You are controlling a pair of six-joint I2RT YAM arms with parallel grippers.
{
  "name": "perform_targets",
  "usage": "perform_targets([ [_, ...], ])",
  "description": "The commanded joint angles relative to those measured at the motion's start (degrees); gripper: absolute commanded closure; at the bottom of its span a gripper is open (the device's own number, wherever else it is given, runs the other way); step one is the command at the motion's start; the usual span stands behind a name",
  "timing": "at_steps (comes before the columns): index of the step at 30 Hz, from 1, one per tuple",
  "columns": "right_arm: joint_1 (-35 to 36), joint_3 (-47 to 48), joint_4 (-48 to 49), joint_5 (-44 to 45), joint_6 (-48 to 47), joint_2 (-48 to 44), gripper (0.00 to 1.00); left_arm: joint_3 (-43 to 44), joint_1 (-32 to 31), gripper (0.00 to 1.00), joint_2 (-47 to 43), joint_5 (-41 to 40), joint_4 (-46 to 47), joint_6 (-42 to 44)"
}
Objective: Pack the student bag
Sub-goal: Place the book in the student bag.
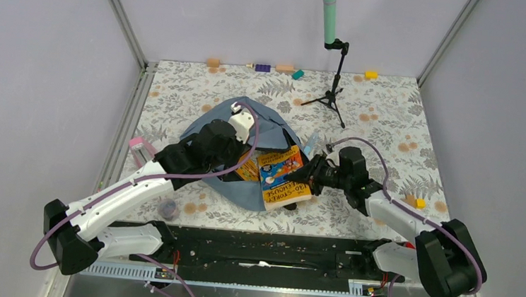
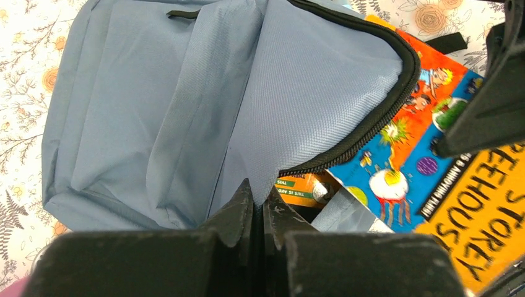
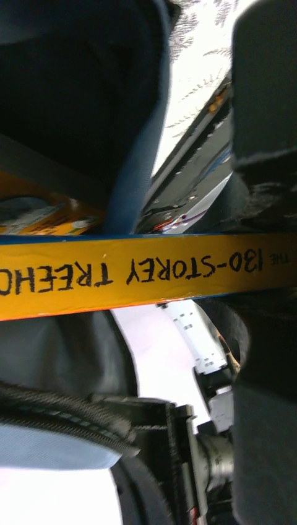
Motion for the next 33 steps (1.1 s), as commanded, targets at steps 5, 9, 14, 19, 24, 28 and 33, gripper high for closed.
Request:
perform_targets([
  [5,1.7,-3.6,21.3,17.2,12.2,4.3,1.00,0.2,0.2,1.00,-1.7,2.6,5.0,-0.7],
  [9,3.3,-4.2,25.8,22.3,14.6,8.0,1.00,0.2,0.2,1.00,-1.7,3.3,5.0,-0.8],
  [14,8.0,-0.9,26.1,33.2,15.3,10.4,1.00,0.3,0.2,1.00,-1.7,3.9,4.9,-0.8],
  [19,11.6,3.8,27.6,41.7,15.3,15.1,1.00,0.3,0.2,1.00,-1.8,4.7,4.9,-0.9],
  [24,17.5,12.2,21.6,49.7,11.7,21.6,1.00,0.3,0.2,1.00,-1.9,5.3,4.9,-1.1],
  [28,22.6,17.4,22.7,54.2,11.3,28.3,1.00,0.2,0.2,1.00,-1.6,6.2,4.9,-1.3],
  [33,26.4,22.6,20.2,60.3,5.7,32.9,1.00,0.0,0.2,1.00,-1.4,6.7,5.3,-1.4],
])
